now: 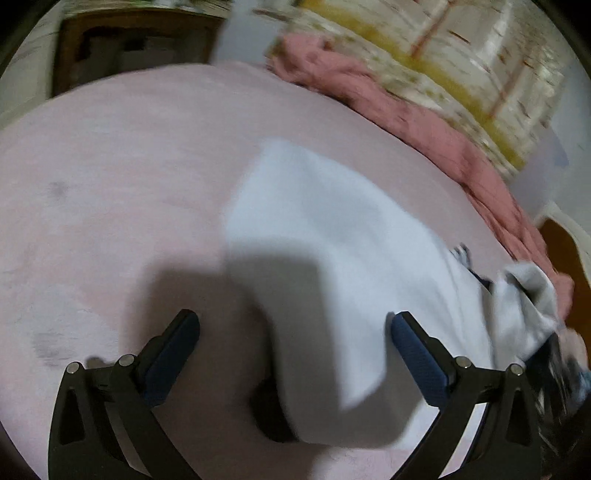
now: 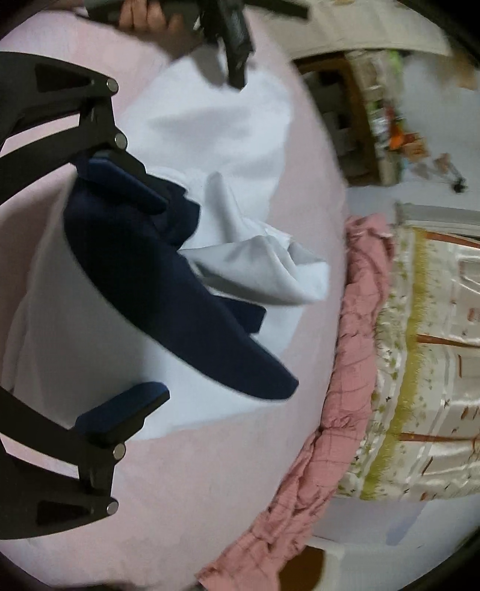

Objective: Fold large clothes

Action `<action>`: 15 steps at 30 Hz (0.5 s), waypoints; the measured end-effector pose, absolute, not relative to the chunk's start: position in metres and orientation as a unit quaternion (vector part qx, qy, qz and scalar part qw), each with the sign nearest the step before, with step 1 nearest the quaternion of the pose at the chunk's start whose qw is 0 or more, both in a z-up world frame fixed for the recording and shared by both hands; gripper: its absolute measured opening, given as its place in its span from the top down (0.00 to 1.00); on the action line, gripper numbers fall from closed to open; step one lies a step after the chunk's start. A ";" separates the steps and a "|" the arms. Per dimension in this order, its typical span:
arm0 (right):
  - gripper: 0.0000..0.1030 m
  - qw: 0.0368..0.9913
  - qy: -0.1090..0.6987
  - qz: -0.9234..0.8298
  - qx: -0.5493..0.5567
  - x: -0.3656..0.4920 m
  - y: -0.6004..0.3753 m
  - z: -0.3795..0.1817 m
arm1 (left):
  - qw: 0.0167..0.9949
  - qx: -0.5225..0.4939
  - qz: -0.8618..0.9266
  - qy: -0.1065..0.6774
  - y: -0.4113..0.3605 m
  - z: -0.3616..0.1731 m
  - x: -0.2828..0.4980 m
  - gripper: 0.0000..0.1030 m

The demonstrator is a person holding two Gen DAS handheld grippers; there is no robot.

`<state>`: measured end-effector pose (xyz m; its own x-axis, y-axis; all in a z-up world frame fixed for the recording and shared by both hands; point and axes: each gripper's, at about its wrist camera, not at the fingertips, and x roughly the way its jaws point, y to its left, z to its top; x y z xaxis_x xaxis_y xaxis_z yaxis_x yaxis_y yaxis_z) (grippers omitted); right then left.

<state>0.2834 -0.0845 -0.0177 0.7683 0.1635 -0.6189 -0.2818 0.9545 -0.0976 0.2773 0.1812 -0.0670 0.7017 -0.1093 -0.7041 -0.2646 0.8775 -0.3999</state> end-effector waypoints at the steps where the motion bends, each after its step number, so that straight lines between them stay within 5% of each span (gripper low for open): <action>1: 0.03 0.933 0.324 0.113 -0.108 0.289 -0.076 -0.019 | 0.890 -0.236 0.034 0.388 0.178 -0.066 0.275 0.00; 15: 0.19 0.937 0.336 0.039 -0.088 0.313 -0.112 -0.025 | 0.896 -0.209 0.022 0.392 0.162 -0.065 0.284 0.02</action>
